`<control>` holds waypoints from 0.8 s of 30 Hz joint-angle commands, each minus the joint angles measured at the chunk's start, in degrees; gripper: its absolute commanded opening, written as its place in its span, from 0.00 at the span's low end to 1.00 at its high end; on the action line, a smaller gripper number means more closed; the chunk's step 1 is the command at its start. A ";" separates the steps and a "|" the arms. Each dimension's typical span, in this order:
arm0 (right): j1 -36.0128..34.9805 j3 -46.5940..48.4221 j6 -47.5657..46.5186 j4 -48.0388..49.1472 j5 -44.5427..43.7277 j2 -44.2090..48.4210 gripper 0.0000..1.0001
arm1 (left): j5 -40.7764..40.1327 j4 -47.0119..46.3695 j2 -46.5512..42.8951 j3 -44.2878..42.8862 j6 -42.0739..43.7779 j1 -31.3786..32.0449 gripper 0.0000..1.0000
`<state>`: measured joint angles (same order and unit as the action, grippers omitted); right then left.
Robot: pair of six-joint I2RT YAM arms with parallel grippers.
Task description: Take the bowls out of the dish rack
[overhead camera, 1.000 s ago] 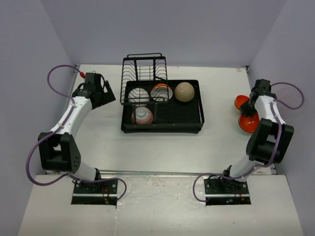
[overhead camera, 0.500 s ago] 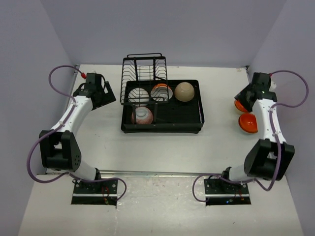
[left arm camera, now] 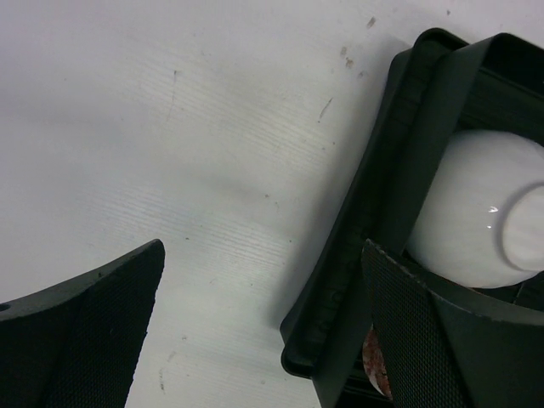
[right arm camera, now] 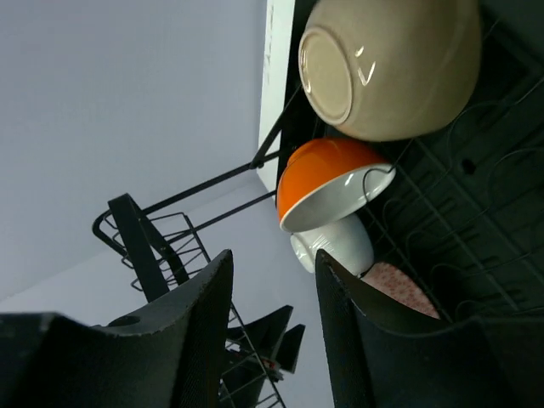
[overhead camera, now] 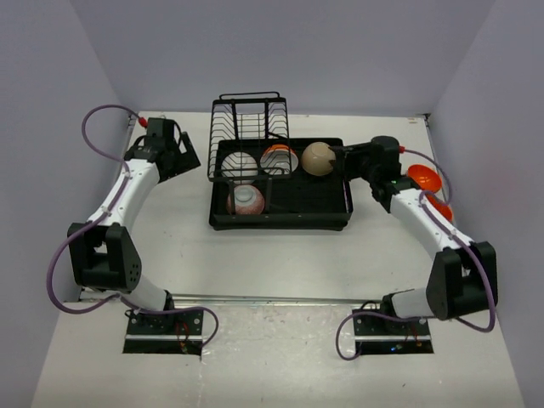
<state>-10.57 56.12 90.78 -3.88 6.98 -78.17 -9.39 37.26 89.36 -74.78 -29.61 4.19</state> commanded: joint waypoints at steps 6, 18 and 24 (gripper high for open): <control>-11.66 11.90 13.98 5.11 -6.98 -10.50 0.44 | -0.10 2.38 -0.86 -4.32 -1.07 -0.32 0.97; -18.87 17.27 17.67 0.89 -15.24 -19.64 0.44 | -1.86 3.18 -2.79 -4.50 -0.45 -0.32 0.98; -19.49 17.09 17.85 0.89 -17.70 -21.75 0.44 | -2.57 3.00 -4.02 -3.62 -0.28 -0.41 0.98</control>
<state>-29.89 70.89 107.24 -2.52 -6.52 -98.94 -10.98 39.86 87.92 -77.78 -29.98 4.19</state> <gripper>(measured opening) 0.439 0.976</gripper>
